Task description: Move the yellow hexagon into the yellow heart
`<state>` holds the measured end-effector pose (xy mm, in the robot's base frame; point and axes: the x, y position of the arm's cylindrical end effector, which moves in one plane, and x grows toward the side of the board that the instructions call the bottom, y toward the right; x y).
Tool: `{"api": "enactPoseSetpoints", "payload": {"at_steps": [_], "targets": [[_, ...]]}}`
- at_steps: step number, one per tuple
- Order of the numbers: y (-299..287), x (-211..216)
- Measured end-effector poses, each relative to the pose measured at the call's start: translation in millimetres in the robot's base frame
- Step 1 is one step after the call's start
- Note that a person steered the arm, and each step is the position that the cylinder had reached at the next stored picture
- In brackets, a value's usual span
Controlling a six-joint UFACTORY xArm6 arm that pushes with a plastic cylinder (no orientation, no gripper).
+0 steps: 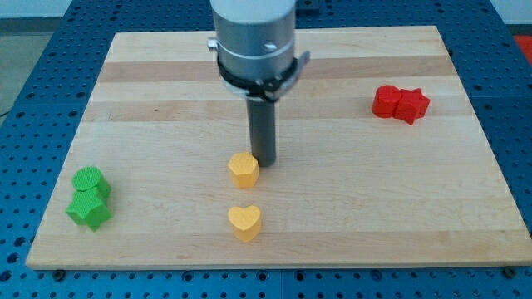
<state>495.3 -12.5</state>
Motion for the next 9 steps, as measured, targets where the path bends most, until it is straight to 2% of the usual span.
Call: {"api": "enactPoseSetpoints", "payload": {"at_steps": [1,2,3,4,5,7,8,9], "targets": [[-3.0,9.0],[-20.1,-34.5],[-56.9,-5.2],[-32.7,18.0],[-62.9,18.6],[-29.4,-46.4],[19.9,-36.2],[17.2,1.7]]}}
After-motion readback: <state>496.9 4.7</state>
